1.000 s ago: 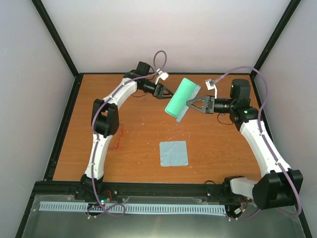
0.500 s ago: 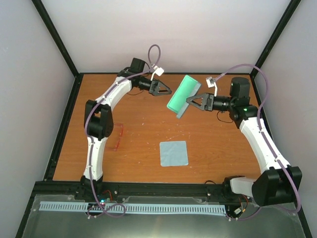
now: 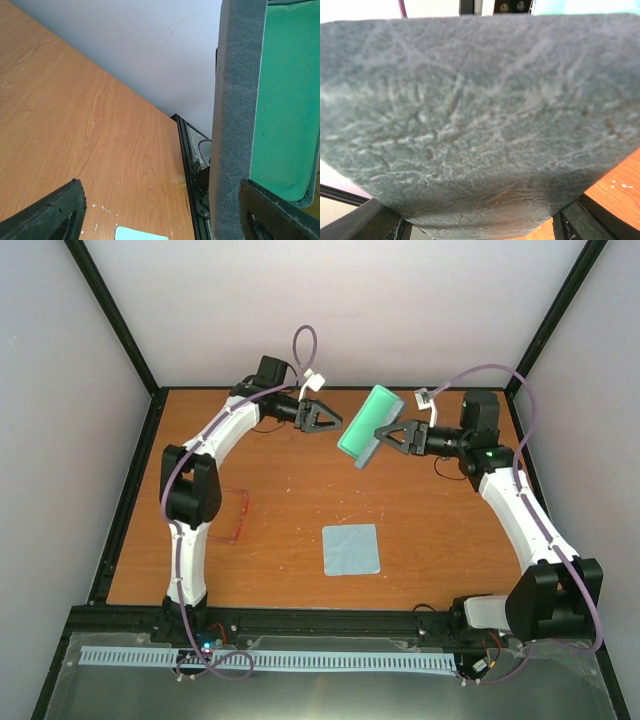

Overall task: Organize the sunglasses
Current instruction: Place the sunglasses case at the center of the board.

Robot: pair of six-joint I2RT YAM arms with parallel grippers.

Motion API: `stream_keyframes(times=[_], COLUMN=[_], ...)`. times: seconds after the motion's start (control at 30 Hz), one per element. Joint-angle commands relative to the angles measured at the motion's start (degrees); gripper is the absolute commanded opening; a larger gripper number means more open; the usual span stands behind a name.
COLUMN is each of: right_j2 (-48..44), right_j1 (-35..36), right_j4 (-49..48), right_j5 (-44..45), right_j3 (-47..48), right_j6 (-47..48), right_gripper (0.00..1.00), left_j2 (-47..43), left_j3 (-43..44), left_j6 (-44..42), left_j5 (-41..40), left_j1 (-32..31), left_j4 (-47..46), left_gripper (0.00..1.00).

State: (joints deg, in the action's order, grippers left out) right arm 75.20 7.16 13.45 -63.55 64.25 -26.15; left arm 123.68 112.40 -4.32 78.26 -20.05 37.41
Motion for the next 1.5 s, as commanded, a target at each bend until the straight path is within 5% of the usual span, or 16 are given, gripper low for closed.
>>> stream_keyframes(times=[0.0,0.53,0.8,1.13,1.37,1.47], right_j2=[0.5,2.0,2.4,2.5,2.3,2.4], right_j1=[-0.1,-0.1,-0.1,-0.1,-0.1,-0.1], right_j4=[-3.6,-1.4,-1.5,-4.7,-5.8,-6.1], right_j5=[0.1,1.3,2.9,3.2,3.6,3.6], right_j3=[2.4,3.7,2.9,2.9,2.1,1.9], right_j6=[-0.3,2.0,2.5,0.5,-0.3,-0.4], right_gripper=[0.03,0.03,0.03,0.03,0.03,0.03], left_j2=[-0.9,-2.4,-4.1,-4.3,-4.0,-4.1], left_j3=[0.3,-0.2,-2.9,-3.5,-2.5,-2.4], left_j6=[-2.1,-1.6,1.0,-0.4,-0.9,-1.0], left_j5=[1.4,2.6,10.3,5.7,3.5,2.8], left_j1=[-1.2,-5.7,-4.2,-5.3,-6.9,-7.1], left_j4=[1.4,1.2,-2.0,-0.7,0.2,0.4], left_gripper=[0.81,0.7,0.67,0.4,0.4,0.28])
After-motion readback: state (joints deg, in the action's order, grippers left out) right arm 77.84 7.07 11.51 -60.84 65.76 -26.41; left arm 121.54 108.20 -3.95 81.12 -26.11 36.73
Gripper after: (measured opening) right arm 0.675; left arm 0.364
